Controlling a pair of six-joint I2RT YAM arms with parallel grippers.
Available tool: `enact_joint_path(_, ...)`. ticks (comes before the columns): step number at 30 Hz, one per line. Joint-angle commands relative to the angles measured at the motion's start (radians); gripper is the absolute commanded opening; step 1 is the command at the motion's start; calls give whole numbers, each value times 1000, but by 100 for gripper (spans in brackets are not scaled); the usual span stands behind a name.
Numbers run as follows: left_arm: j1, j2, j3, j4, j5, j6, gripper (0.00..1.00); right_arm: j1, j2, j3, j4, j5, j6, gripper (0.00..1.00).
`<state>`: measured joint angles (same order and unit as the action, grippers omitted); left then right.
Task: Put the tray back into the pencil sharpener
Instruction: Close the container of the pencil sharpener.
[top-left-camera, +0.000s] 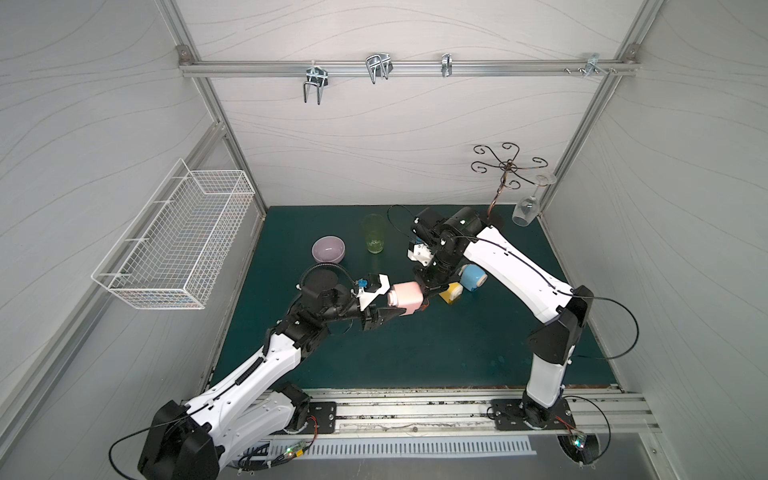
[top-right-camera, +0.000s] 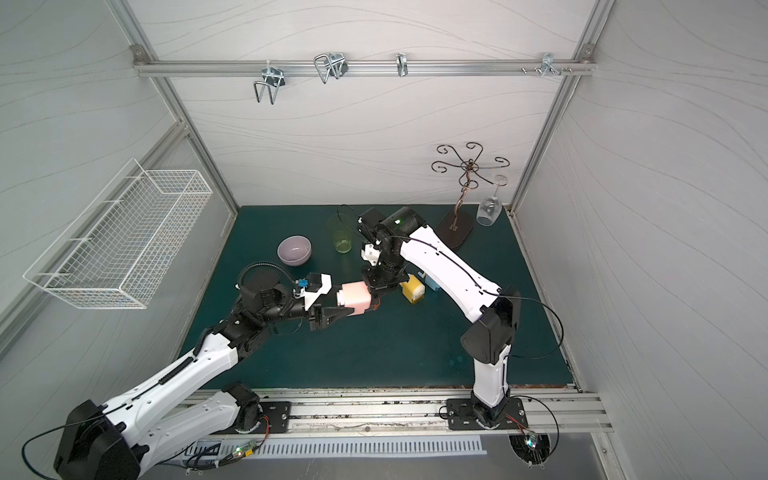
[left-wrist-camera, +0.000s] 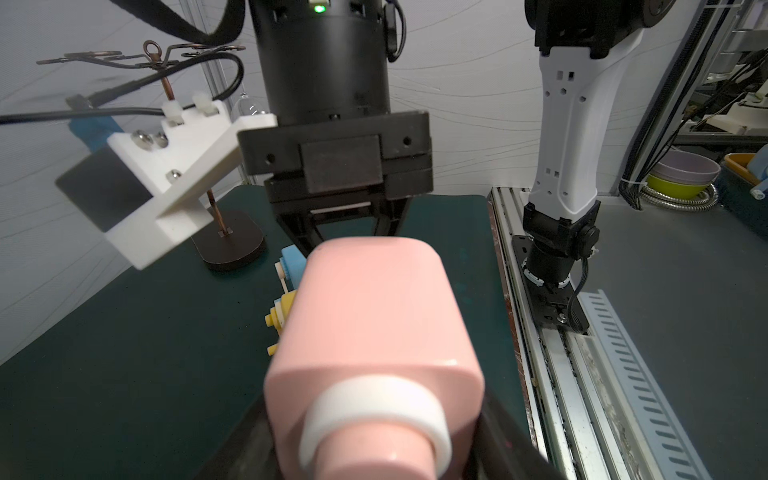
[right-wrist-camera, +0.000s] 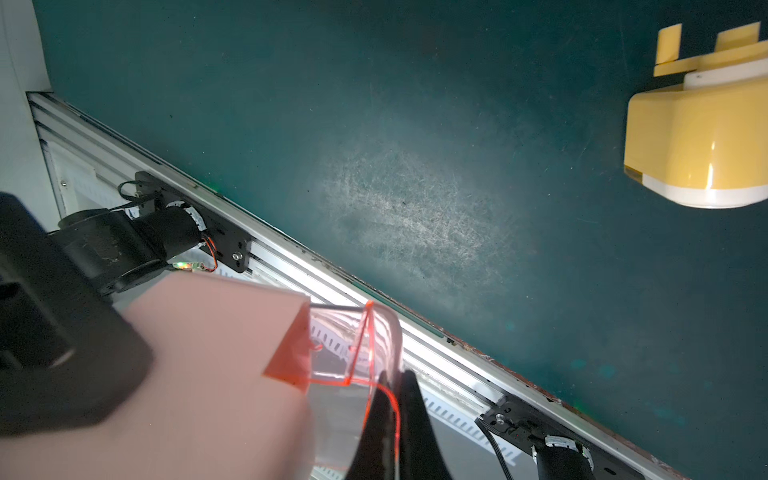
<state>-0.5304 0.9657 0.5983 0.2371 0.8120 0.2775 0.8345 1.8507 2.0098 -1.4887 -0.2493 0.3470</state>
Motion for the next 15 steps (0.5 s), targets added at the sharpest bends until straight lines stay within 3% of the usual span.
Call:
enact_joint_path(1,-29,18,48,70,69,42,0,12,-57,-33,189,-285,50,5)
enact_joint_path(6,-29,19,33,83,34,32,0,-29,-117,-110,277,-338,142,13)
enact_joint_path(15,-28,-7,-29,84,-170,51,0,-114,-190,-197,320,-420,202,26)
